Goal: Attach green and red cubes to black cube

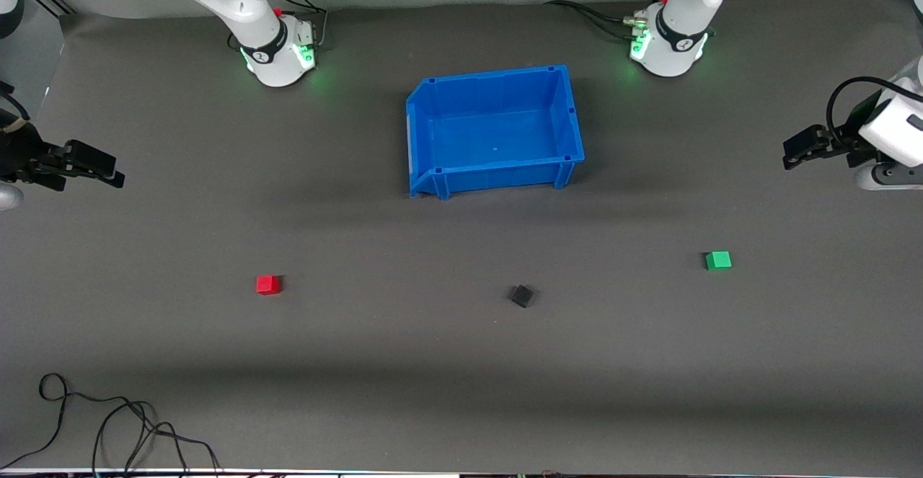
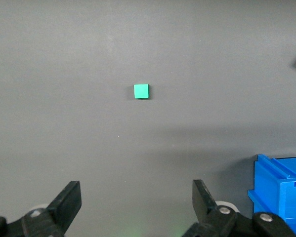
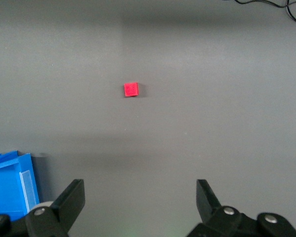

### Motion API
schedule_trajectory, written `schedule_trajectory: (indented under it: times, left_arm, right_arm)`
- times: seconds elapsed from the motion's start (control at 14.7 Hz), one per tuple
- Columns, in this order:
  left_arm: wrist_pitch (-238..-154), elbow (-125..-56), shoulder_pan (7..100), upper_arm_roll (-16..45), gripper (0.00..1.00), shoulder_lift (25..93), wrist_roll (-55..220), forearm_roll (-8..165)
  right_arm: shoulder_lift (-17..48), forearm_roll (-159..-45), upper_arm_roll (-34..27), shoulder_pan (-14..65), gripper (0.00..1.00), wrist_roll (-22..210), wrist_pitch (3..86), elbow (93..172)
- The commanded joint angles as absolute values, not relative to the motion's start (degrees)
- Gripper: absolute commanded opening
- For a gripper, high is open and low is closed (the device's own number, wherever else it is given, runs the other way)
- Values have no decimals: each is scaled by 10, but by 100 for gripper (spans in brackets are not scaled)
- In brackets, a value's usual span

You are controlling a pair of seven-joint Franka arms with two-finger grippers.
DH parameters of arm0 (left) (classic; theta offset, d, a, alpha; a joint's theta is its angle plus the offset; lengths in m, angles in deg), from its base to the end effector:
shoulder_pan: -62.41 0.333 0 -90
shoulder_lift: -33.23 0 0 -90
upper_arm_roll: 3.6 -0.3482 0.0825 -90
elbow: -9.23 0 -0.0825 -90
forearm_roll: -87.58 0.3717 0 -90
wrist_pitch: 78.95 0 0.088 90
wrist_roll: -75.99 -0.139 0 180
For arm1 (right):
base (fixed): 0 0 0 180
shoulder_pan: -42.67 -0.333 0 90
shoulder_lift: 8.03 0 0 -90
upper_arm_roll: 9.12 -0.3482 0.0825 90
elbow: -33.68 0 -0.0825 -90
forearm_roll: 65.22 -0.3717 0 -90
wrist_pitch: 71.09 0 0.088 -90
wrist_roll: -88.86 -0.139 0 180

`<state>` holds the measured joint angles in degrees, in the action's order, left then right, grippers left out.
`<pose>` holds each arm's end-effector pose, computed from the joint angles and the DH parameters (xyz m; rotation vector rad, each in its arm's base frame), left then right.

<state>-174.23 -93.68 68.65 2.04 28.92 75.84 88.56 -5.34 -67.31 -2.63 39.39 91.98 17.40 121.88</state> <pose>0.5158 0.0060 0.5684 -3.1163 -0.0098 0.0911 0.5532 -0.0243 0.6113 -3.1076 0.0021 0.0619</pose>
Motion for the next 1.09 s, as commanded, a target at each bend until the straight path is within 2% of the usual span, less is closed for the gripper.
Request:
schedule_trajectory:
  times: [0.0,0.34,0.48,0.61,0.81,1.02]
  left_arm:
    - [-1739,-932,681,18,100,289,751,885]
    - [-1743,-942,671,17,100,292,759,882]
    - [-1773,-964,676,15,100,292,761,872]
    - [-1815,-989,686,12,100,308,761,850]
    - [-1898,-1038,690,11,100,344,765,849]
    - [-2002,-1090,692,11,100,399,763,857]
  right_arm:
    - [-63,-671,-30,395,100,925,171,1226]
    - [-58,-672,-30,395,100,913,175,1225]
    - [-27,-672,-31,396,100,826,177,1188]
    - [12,-702,-31,400,100,674,174,1144]
    - [43,-719,-31,399,100,437,179,1131]
    - [94,-779,-28,407,100,323,183,1139]
